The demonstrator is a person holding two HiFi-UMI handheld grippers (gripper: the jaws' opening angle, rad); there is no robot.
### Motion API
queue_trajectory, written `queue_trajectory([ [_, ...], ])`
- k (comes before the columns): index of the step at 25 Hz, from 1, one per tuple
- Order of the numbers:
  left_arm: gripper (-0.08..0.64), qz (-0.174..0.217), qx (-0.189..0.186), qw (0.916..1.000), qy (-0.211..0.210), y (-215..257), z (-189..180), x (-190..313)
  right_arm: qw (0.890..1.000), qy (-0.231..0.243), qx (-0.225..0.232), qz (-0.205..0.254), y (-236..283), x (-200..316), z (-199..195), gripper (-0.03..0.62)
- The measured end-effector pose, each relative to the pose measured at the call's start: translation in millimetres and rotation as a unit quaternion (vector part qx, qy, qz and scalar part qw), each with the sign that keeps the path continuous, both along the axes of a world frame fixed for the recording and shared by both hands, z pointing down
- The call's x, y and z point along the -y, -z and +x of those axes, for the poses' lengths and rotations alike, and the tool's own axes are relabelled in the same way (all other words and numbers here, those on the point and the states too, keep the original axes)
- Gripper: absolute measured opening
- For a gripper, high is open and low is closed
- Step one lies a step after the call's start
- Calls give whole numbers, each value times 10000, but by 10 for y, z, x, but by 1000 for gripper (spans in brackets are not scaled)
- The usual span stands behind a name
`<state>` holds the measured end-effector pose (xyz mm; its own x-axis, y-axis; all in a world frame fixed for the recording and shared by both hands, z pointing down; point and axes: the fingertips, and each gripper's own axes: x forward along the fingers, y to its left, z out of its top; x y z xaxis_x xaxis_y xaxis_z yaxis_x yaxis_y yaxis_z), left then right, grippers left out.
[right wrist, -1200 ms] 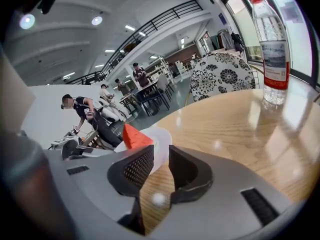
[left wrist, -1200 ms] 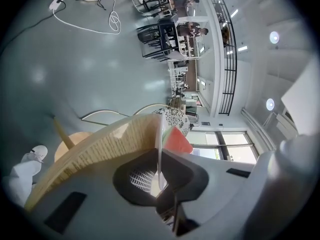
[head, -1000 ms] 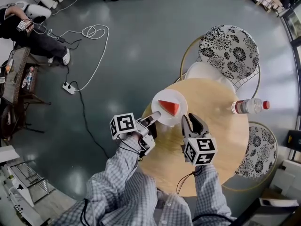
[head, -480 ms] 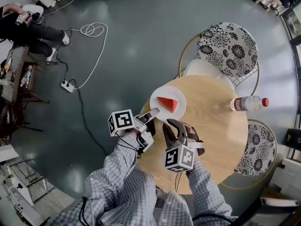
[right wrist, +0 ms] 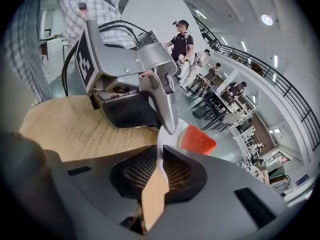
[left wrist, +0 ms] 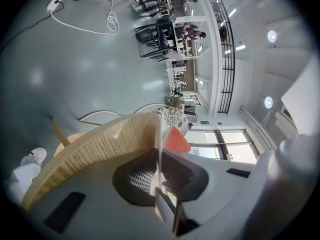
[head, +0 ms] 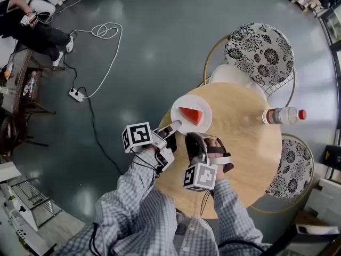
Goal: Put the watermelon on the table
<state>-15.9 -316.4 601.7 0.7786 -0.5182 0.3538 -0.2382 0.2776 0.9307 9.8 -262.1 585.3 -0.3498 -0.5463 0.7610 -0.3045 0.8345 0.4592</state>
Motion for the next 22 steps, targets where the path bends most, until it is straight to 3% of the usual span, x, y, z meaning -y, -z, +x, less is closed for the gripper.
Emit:
queue_trajectory([
  [8, 29, 331, 287, 9989, -138, 107, 5, 42, 9999, -102, 108, -62, 46, 18, -30, 41],
  [13, 115, 514, 349, 9981, -37, 182, -101, 73, 9998, -117, 35, -167, 4, 28, -69, 41],
  [22, 120, 481, 459, 9974, 278, 263, -462, -118, 9993, -121, 36, -361, -123, 31, -128, 43],
])
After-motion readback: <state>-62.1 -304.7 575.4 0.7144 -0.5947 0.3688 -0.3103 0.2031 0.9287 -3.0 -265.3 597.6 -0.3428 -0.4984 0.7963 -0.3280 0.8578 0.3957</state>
